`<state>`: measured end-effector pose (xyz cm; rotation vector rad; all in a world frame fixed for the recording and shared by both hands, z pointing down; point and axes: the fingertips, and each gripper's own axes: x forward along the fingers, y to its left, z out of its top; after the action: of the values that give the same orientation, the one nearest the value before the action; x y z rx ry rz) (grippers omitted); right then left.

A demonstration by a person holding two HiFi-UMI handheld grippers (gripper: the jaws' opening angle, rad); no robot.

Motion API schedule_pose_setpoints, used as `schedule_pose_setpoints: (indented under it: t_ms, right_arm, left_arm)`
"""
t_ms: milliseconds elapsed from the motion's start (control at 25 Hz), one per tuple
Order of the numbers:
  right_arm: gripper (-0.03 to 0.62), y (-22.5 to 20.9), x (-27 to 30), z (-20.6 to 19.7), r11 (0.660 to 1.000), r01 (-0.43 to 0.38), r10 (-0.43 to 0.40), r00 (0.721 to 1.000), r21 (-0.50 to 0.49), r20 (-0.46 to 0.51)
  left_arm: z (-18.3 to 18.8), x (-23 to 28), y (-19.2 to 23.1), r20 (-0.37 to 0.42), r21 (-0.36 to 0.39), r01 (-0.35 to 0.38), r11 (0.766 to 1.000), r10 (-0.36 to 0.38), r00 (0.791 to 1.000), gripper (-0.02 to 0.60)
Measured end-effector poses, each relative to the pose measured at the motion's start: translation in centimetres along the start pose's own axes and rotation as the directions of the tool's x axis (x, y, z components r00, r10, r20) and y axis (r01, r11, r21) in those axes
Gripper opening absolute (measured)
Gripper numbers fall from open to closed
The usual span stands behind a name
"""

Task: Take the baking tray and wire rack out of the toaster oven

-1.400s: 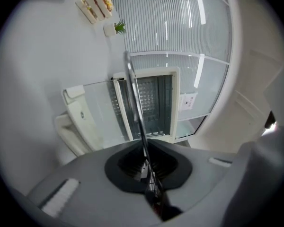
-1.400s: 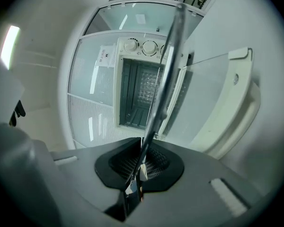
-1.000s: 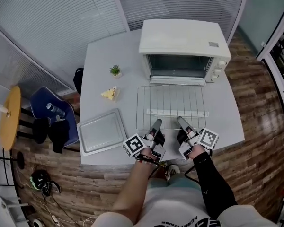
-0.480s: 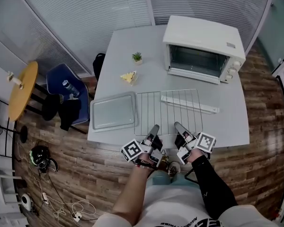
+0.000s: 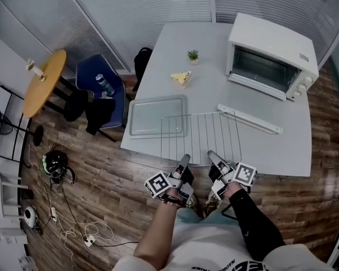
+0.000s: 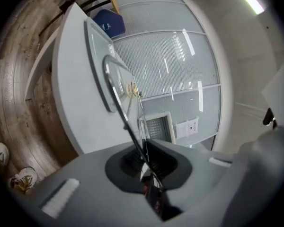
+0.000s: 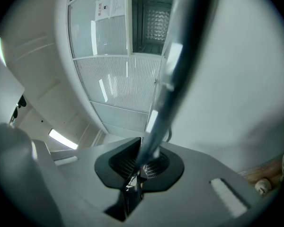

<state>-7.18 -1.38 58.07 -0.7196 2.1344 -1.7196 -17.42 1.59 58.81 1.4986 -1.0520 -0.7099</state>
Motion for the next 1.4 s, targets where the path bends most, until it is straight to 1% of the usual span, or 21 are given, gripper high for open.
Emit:
schedule_pose_setpoints:
  t_ms: [80, 160, 240, 320, 400, 440, 520, 640, 720, 800, 880, 1040, 1120, 1240, 1320, 1400]
  right_arm:
    - [0.012, 0.3, 0.2, -1.1, 0.999, -0.039, 0.039, 0.999, -0.006, 0.003]
    - [0.012, -0.1, -0.4, -2.1, 0.999, -0.037, 0.037, 0.999, 0.020, 0.023]
    - [0.012, -0.8, -1.3, -2.6, 0.999, -0.015, 0.012, 0.998, 0.046, 0.057]
    - [0.012, -1.7, -2.6, -2.7, 0.999, 0.035, -0.038, 0.995, 0.038, 0.088]
    - [0.012, -3.0, -4.0, -2.7, 0.995, 0.084, -0.090, 0.989, 0.056, 0.113]
    - [0.014, -3.4, -4.6, -2.5, 0.993, 0.095, -0.103, 0.987, 0.070, 0.125]
    - [0.012, -4.0, -5.7, -2.0, 0.991, 0.114, -0.124, 0.982, 0.075, 0.145]
    - [0.013, -4.5, -7.1, -1.1, 0.993, 0.110, -0.115, 0.979, 0.035, 0.169]
    - [0.014, -5.1, -8.1, -0.6, 0.992, 0.124, -0.128, 0.975, 0.033, 0.180]
    - [0.014, -6.0, -9.2, -0.3, 0.985, 0.164, -0.172, 0.967, 0.057, 0.185]
    - [0.014, -6.7, -9.8, 0.0, 0.980, 0.185, -0.196, 0.962, 0.076, 0.189]
    - [0.015, -7.6, -10.1, 0.8, 0.976, 0.196, -0.210, 0.958, 0.092, 0.193]
    - [0.014, -8.1, -10.1, 0.8, 0.973, 0.202, -0.220, 0.958, 0.108, 0.185]
    - [0.015, -8.6, -9.8, 0.5, 0.965, 0.230, -0.248, 0.958, 0.128, 0.145]
    - [0.021, -8.6, -9.3, 0.3, 0.963, 0.219, -0.240, 0.962, 0.154, 0.129]
    - [0.046, -8.4, -8.6, 0.2, 0.972, 0.171, -0.191, 0.974, 0.160, 0.120]
  left_arm:
    - [-0.3, -1.1, 1.0, -0.012, -0.016, -0.026, 1.000, 0.026, 1.000, 0.058]
    - [-0.9, -1.7, 1.6, -0.041, -0.031, -0.028, 0.999, 0.027, 0.999, 0.058]
    - [-1.6, -1.7, 1.8, -0.075, -0.040, -0.026, 0.999, 0.023, 0.997, 0.058]
    - [-2.6, -1.6, 2.1, -0.110, -0.048, -0.032, 0.998, 0.026, 0.994, 0.058]
    - [-3.7, -1.0, 2.4, -0.142, -0.057, -0.024, 0.998, 0.016, 0.990, 0.058]
    - [-4.2, -0.6, 2.5, -0.157, -0.058, -0.022, 0.998, 0.013, 0.988, 0.058]
    - [-5.3, 0.0, 2.5, -0.185, -0.057, -0.023, 0.998, 0.012, 0.983, 0.058]
    - [-7.0, 0.8, 2.7, -0.223, -0.059, -0.032, 0.998, 0.018, 0.975, 0.058]
    - [-8.1, 1.4, 2.9, -0.244, -0.062, -0.038, 0.997, 0.022, 0.970, 0.058]
    - [-9.0, 2.1, 3.1, -0.259, -0.068, -0.034, 0.997, 0.015, 0.966, 0.058]
    - [-9.6, 2.7, 3.2, -0.266, -0.073, -0.038, 0.997, 0.017, 0.964, 0.058]
    - [-10.2, 3.6, 3.7, -0.269, -0.093, -0.068, 0.993, 0.041, 0.962, 0.060]
    - [-10.4, 4.0, 4.0, -0.273, -0.078, -0.079, 0.994, 0.055, 0.961, 0.060]
    - [-10.8, 4.6, 4.4, -0.293, -0.043, -0.104, 0.994, 0.087, 0.952, 0.060]
    - [-11.3, 4.9, 4.3, -0.303, -0.049, -0.103, 0.993, 0.084, 0.949, 0.060]
    - [-11.9, 5.1, 4.3, -0.322, -0.058, -0.101, 0.993, 0.077, 0.944, 0.061]
